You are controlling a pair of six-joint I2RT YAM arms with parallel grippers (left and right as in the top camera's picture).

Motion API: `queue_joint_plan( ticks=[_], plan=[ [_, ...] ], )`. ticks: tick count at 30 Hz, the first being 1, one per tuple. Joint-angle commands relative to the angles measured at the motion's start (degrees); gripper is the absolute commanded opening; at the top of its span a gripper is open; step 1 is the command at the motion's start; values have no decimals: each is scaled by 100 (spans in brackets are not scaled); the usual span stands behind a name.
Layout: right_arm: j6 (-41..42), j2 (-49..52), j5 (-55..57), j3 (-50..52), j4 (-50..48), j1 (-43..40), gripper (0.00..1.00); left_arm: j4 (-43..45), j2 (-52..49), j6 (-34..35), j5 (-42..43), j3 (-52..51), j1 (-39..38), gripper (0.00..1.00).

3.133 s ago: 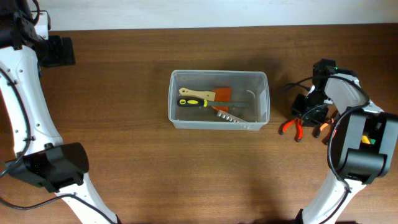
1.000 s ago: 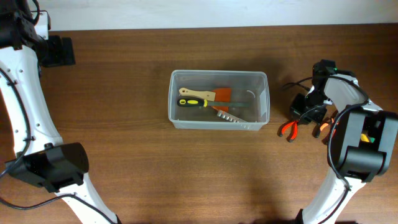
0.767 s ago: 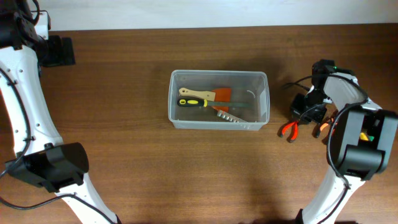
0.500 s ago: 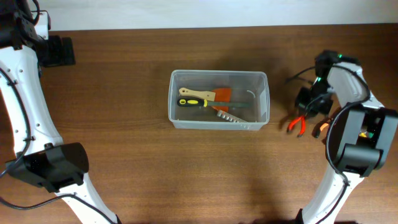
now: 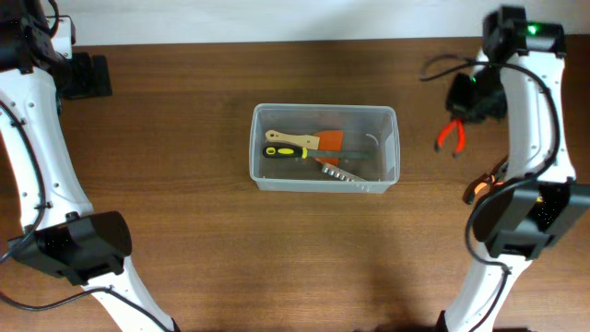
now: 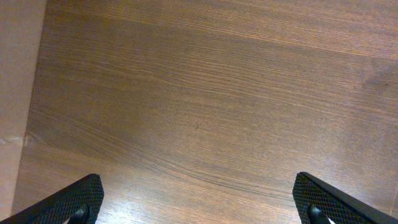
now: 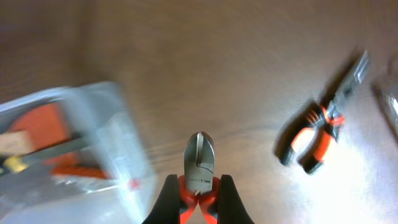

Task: Pack container
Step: 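Carry the cutters left over the container and lower them inside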

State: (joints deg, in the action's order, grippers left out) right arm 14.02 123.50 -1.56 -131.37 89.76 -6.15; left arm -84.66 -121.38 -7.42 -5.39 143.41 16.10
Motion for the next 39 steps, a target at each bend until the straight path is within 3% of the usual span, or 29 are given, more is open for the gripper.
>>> queue_joint_plan(
  ticks=[1,5,13,25,39],
  plan=[
    [-544,-68,-103,-780,92,616,6,-4,-28,70,61,-11,20,99],
    [-1241,-68,-98,-1180,-107,1307,4,-4,-28,70,61,-11,20,99],
    [-3154,-28,-98,-868,-951,2424,4,-4,-28,70,61,-11,20,99],
    [-5775,-22,-774,566,-1709,2879,4,-4,-28,70,61,-11,20,99],
    [-5923,-11,-1648,1838,-3073,3401,4,-4,-28,70,61,-11,20,99]
  ],
)
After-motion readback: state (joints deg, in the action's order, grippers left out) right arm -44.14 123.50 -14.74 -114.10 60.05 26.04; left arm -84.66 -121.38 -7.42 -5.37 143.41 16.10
